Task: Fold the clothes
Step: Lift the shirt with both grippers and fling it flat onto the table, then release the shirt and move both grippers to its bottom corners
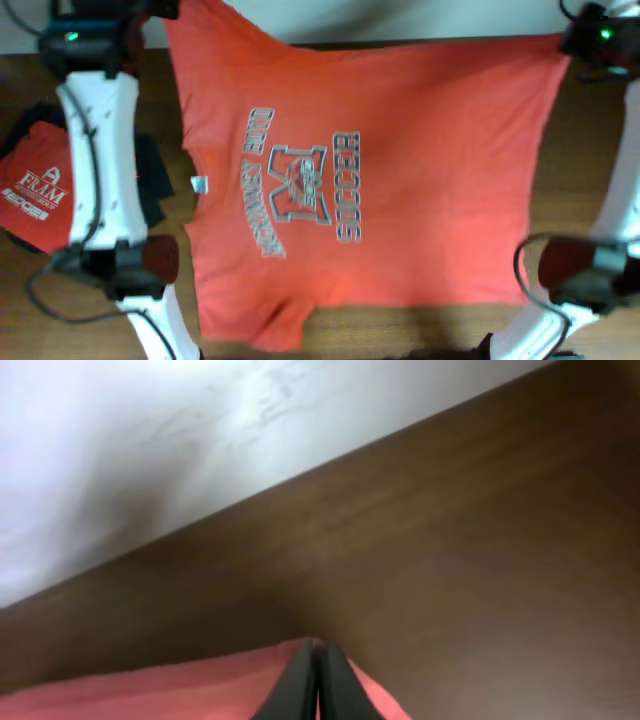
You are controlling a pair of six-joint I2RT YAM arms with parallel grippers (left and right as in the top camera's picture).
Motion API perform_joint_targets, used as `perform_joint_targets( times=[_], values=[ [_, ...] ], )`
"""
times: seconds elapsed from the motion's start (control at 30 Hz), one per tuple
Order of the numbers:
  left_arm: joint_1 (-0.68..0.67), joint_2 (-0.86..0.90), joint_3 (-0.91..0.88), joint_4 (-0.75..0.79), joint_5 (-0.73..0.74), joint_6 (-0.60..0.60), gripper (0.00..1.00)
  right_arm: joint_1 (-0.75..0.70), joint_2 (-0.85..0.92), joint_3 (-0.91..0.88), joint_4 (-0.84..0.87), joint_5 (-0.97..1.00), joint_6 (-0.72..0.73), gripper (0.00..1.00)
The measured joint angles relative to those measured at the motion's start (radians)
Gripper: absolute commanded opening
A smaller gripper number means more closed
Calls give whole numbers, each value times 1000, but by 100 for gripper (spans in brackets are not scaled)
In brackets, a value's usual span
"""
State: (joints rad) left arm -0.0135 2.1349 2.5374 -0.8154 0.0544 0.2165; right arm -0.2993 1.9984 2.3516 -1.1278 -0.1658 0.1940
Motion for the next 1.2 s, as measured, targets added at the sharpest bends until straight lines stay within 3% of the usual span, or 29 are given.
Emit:
perform_joint_targets(
  times=[0.07, 0.13, 0.23, 0.4, 0.87, 1.0, 1.2],
  values=[
    [-1, 52, 0, 28, 7, 4, 55, 0, 55, 0, 45, -21, -1, 59],
    [-3, 97, 0, 69, 13, 1, 79, 0, 89, 0, 70, -37, 0, 66],
    [-3, 108, 0, 79, 0, -3, 95, -2, 92, 0, 68, -46, -17, 70],
    [4, 85, 31, 5, -51, 0, 99, -20, 43, 0, -39, -58, -21, 74],
    [9, -192, 45, -627, -70, -27, 95, -39, -110, 1, -386, -97, -69, 75],
    [10, -262, 57, -831, -70, -123, 82, -39, -240, 1, -439, -114, -76, 75],
    [10, -280, -6, -871, -67, -207, 82, -39, -462, 3, -565, -124, -79, 76]
  ],
)
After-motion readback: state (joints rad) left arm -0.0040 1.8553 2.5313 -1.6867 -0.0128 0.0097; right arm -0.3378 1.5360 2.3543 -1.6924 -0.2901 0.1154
